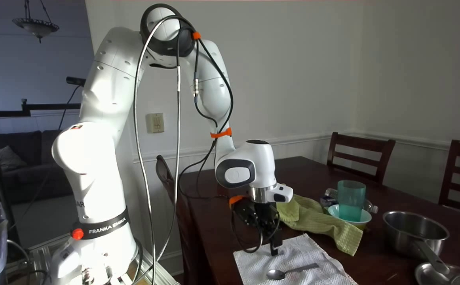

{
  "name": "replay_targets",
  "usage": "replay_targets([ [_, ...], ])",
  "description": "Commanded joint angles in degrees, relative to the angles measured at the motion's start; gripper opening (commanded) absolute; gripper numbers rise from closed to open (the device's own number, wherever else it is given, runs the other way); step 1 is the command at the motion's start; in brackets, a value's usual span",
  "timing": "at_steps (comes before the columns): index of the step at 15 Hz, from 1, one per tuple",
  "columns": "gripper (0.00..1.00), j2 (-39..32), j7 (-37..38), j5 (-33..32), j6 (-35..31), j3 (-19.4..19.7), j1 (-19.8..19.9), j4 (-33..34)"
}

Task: Pick up the spoon and place it on the towel then fold the towel with the spoon on it

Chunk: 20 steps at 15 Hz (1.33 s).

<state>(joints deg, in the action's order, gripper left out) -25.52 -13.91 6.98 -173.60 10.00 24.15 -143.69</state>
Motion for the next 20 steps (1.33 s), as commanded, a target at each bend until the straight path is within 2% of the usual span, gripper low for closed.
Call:
replay_targets([
  [1, 0.47, -1.23, 2.42, -2.49, -1.36, 1.49, -1.03, 0.23],
  [4, 0.28, -1.17, 3.11, -3.35, -1.04, 2.65, -2.05, 0.40],
  [8, 0.01, 0.29, 3.21, -5.79, 0.03, 7.02, -4.27, 0.43],
  [13, 0.01, 2.51, 3.00, -7.79, -0.04, 10.99, -4.30, 0.50],
  [17, 0.01, 4.87, 2.36, -7.69, -0.67, 11.57, -2.63, 0.23],
  [20, 0.01, 5.74, 1.13, -7.34, -2.32, 10.49, -0.58, -0.41],
])
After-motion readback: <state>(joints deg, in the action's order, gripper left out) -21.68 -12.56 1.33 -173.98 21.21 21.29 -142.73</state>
